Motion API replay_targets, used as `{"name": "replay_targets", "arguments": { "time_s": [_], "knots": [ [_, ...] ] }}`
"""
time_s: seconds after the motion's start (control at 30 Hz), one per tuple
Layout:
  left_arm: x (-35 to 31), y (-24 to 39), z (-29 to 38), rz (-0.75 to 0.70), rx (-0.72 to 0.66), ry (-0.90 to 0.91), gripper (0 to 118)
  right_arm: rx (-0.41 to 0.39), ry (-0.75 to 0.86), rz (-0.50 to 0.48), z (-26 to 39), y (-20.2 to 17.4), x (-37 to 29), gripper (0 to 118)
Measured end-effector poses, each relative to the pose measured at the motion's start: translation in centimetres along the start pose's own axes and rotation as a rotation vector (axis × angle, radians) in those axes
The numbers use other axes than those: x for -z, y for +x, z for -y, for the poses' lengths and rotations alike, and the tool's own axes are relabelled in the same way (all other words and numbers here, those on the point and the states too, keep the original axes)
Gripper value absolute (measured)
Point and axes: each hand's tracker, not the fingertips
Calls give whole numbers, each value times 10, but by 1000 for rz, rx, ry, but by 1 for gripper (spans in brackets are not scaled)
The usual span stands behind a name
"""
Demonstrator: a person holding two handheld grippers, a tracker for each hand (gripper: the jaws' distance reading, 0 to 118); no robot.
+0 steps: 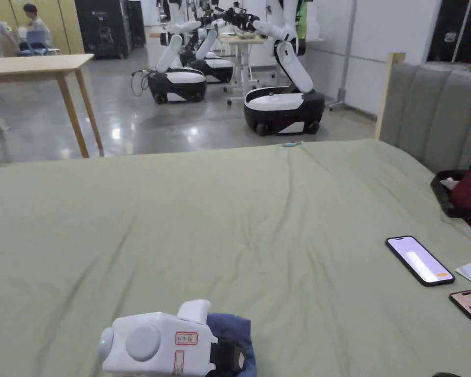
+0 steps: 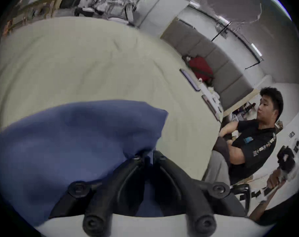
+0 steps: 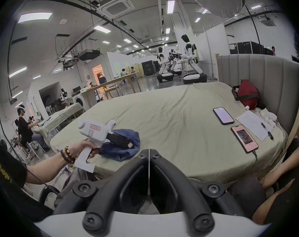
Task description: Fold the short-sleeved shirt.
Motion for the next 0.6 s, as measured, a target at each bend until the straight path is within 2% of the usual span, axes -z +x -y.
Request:
{"name": "replay_targets", "arguments": {
  "time_s": [0.13, 0.2, 0.27, 0.37, 0.4, 0.5, 0.57, 0.6],
  "knots": [
    [-39, 2, 12, 41, 0, 81, 10, 8, -23, 1, -3, 2, 6, 2],
    [-81, 2, 28, 37, 10, 157, 10, 31, -17, -66, -13, -5, 24, 2],
    [-130, 0, 56, 31, -4, 246, 10, 4, 10, -167, -23, -17, 52, 2],
    [-195, -13, 112, 15, -80, 391, 10, -23, -16, -320, -38, -41, 118, 2],
    [-213, -18, 130, -3, -127, 427, 10, -20, -44, -338, -38, -50, 146, 2],
    [-253, -29, 173, -7, -238, 465, 10, -55, -137, -345, -31, -70, 230, 2],
    [-270, -30, 198, -94, -253, 505, 10, -93, -240, -326, -16, -77, 283, 2],
    [-275, -31, 208, -128, -268, 521, 10, -84, -298, -294, -9, -78, 303, 2]
  ]
}}
